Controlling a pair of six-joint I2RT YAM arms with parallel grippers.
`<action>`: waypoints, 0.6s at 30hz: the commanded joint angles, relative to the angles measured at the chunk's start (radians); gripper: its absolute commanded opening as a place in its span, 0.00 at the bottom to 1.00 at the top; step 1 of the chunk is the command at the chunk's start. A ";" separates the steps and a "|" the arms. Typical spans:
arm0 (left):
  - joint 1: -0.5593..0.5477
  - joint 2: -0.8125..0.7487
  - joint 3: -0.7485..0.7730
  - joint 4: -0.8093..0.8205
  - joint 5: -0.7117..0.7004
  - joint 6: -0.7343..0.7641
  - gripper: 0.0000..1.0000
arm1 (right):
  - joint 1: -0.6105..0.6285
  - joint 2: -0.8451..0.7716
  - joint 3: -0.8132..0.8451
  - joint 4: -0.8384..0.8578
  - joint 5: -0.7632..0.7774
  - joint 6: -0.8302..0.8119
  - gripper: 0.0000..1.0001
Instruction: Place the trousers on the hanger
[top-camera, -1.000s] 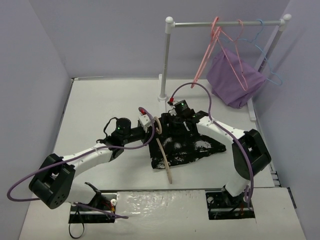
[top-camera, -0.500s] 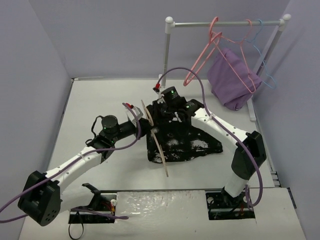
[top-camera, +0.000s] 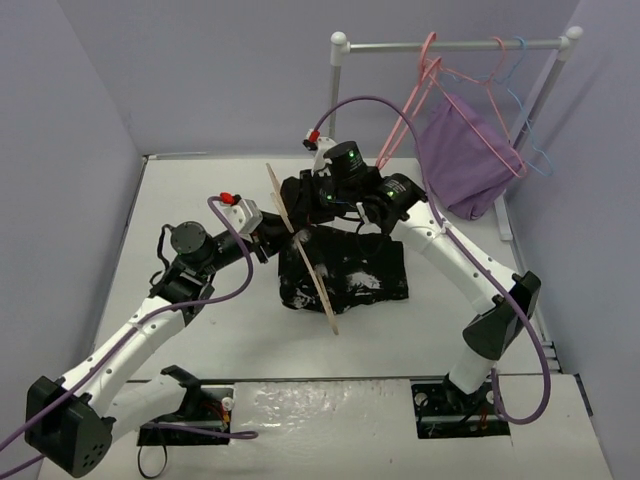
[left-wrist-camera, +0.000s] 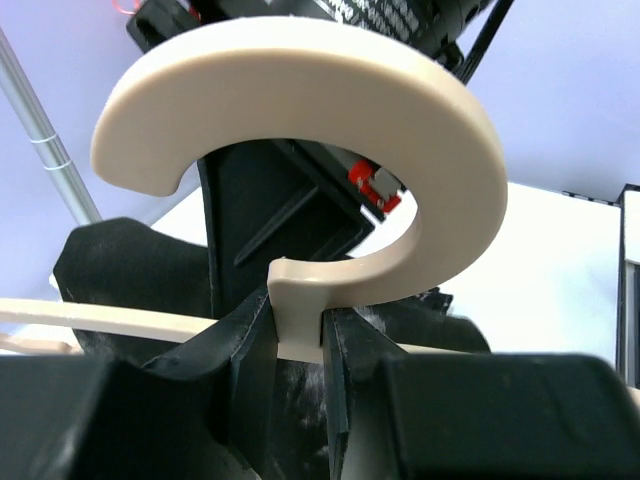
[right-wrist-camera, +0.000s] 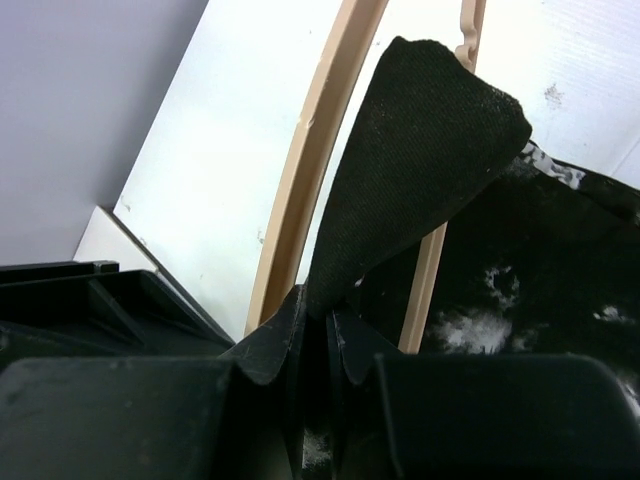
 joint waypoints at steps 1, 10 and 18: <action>0.037 -0.033 0.047 0.042 0.127 -0.016 0.00 | 0.005 -0.075 0.093 0.032 0.017 -0.002 0.00; 0.114 -0.041 0.016 0.028 0.261 -0.043 0.00 | 0.003 -0.097 0.141 -0.012 -0.008 -0.004 0.00; 0.144 0.021 0.013 0.078 0.345 -0.058 0.00 | -0.006 -0.127 0.167 -0.039 -0.004 -0.005 0.00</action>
